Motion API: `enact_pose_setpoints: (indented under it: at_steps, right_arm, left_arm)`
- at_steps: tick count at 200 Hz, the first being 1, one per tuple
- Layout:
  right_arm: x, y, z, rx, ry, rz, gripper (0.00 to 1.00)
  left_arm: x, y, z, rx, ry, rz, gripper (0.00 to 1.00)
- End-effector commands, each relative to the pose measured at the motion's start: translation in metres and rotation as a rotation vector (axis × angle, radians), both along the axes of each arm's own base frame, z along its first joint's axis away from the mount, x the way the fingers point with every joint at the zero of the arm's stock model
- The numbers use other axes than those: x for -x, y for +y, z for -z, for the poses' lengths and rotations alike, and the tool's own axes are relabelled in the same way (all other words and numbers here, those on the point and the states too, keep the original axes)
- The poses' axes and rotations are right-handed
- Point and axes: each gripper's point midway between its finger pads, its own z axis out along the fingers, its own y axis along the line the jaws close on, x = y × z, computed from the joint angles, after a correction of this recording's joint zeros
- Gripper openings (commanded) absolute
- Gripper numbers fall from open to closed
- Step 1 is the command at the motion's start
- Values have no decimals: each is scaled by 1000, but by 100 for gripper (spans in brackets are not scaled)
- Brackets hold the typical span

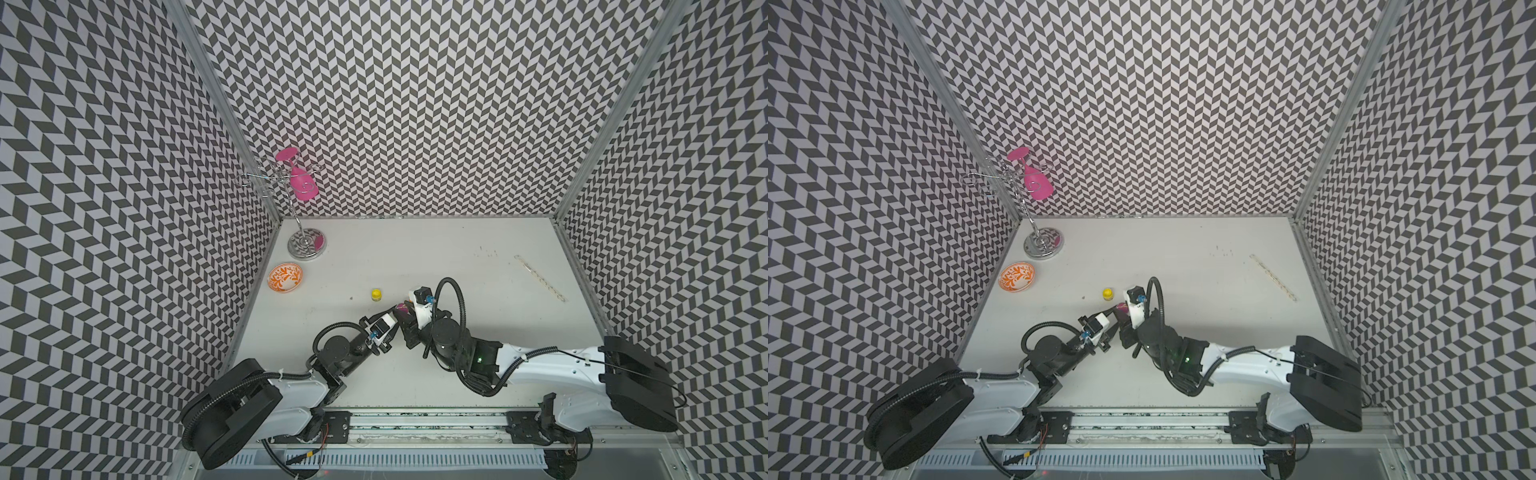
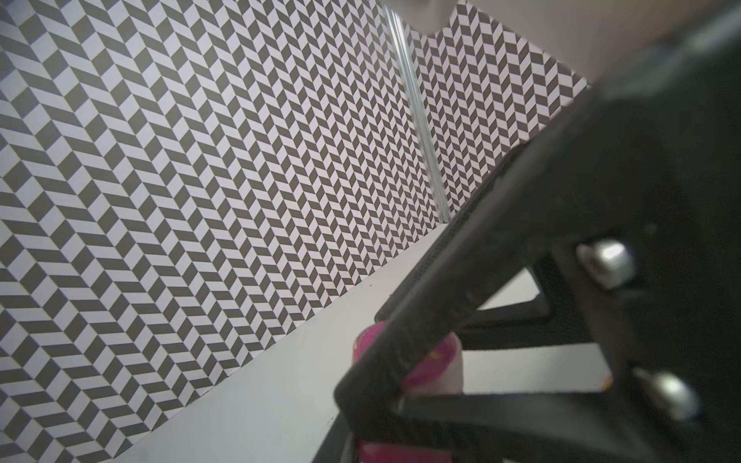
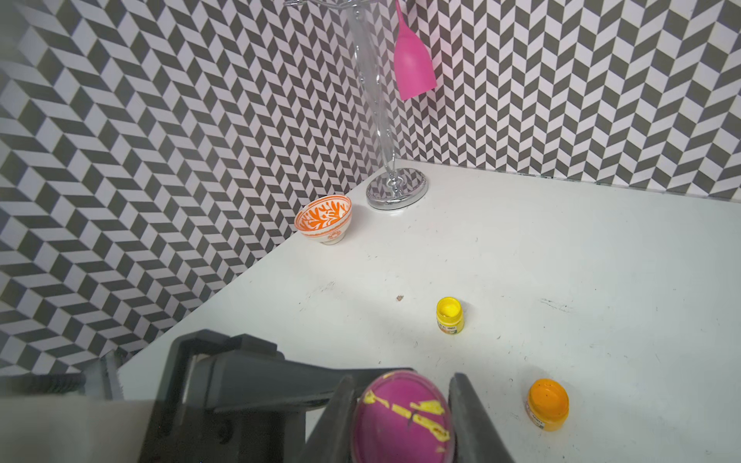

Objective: Close the paint jar lid
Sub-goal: Screw the lid onto the paint jar.

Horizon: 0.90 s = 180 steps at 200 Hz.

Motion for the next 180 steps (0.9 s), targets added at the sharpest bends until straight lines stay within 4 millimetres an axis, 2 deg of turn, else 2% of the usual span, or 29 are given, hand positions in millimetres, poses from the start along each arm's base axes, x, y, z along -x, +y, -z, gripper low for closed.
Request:
enact_pose_setpoints:
  at_steps: [1,34,41,57,71,80,128,150,180]
  right_arm:
    - [40,27,24,-2,118,-145,17]
    - [39,25,25,-5,120,-130,26]
    - [39,24,25,-3,120,-129,33]
    - [41,25,25,-1,119,-140,60]
    - [41,23,26,1,119,-137,73]
    - [41,20,26,1,114,-132,78]
    - [37,-18,26,-17,110,-35,82]
    - [35,-44,25,-23,86,24,84]
    - [19,-81,18,-21,35,95,85]
  left_arm:
    - [-8,11,-43,108,-118,-82,28]
    - [-12,18,-44,120,-111,-124,28]
    - [-13,20,-45,123,-110,-135,28]
    - [-16,21,-43,119,-100,-153,28]
    - [-19,22,-40,112,-86,-169,28]
    - [-21,23,-39,112,-80,-181,28]
    - [-26,20,-33,112,-50,-176,29]
    - [-25,19,-34,126,-41,-150,29]
    - [-20,14,-37,132,-34,-103,29]
